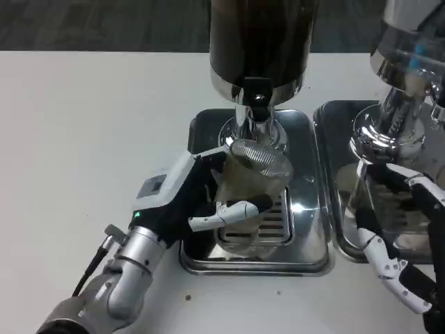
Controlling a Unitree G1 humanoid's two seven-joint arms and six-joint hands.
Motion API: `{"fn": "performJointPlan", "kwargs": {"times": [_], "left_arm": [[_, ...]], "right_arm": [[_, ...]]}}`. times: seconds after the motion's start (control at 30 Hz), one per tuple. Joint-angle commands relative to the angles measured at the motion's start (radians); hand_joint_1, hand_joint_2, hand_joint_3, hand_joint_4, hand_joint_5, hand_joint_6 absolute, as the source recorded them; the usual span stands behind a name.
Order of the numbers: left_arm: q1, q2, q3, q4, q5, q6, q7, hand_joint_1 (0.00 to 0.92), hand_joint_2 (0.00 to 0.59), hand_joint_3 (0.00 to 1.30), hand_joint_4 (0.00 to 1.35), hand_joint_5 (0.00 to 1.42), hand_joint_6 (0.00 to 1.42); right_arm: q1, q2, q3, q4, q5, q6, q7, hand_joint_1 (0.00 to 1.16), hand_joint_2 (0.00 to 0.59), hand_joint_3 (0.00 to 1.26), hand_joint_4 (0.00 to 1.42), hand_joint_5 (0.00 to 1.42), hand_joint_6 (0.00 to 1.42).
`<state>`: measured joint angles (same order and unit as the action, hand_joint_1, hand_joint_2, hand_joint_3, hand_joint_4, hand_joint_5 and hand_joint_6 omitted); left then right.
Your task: Grasp the cup under the faucet to collect the drink, then remove the cup.
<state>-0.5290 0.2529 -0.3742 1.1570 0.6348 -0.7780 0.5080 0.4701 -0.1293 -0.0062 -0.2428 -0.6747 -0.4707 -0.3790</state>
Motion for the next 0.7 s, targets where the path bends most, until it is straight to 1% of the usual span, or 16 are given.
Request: {"fn": "performJointPlan", "kwargs": {"times": [0.03,0.13,0.4,0.47,0.53,0.7], "left_arm": [[-0.032,-0.005,-0.009,0.012,-0.001,0.003,0.007,0.198,0.151,0.47,0.61,0.85,0.99],[-0.035,-0.003,-0.011,0.015,-0.001,0.000,0.006,0.198,0.151,0.46,0.60,0.83,0.95],[-0.044,-0.005,-0.016,0.022,-0.001,-0.001,-0.007,0.183,0.154,0.43,0.54,0.74,0.79],[-0.046,-0.005,-0.019,0.023,-0.001,0.000,-0.016,0.175,0.152,0.42,0.52,0.67,0.69],[-0.048,-0.004,-0.022,0.025,-0.002,0.001,-0.030,0.157,0.150,0.39,0.46,0.60,0.61],[-0.055,-0.004,-0.027,0.030,-0.009,0.016,-0.079,0.115,0.144,0.32,0.36,0.47,0.48]], "right_arm": [[-0.009,0.009,0.012,-0.006,-0.008,0.009,-0.020,0.43,0.388,0.39,0.38,0.37,0.49],[-0.012,0.013,0.021,-0.002,-0.014,0.012,-0.028,0.43,0.388,0.39,0.38,0.37,0.49],[-0.012,0.017,0.040,0.001,-0.022,0.019,-0.046,0.43,0.388,0.39,0.38,0.37,0.49],[-0.011,0.016,0.041,0.000,-0.022,0.021,-0.048,0.43,0.388,0.40,0.38,0.37,0.49],[-0.012,0.015,0.043,-0.001,-0.022,0.023,-0.049,0.43,0.388,0.40,0.38,0.37,0.49],[-0.016,0.014,0.049,0.000,-0.019,0.028,-0.050,0.43,0.388,0.40,0.38,0.37,0.49]]}}
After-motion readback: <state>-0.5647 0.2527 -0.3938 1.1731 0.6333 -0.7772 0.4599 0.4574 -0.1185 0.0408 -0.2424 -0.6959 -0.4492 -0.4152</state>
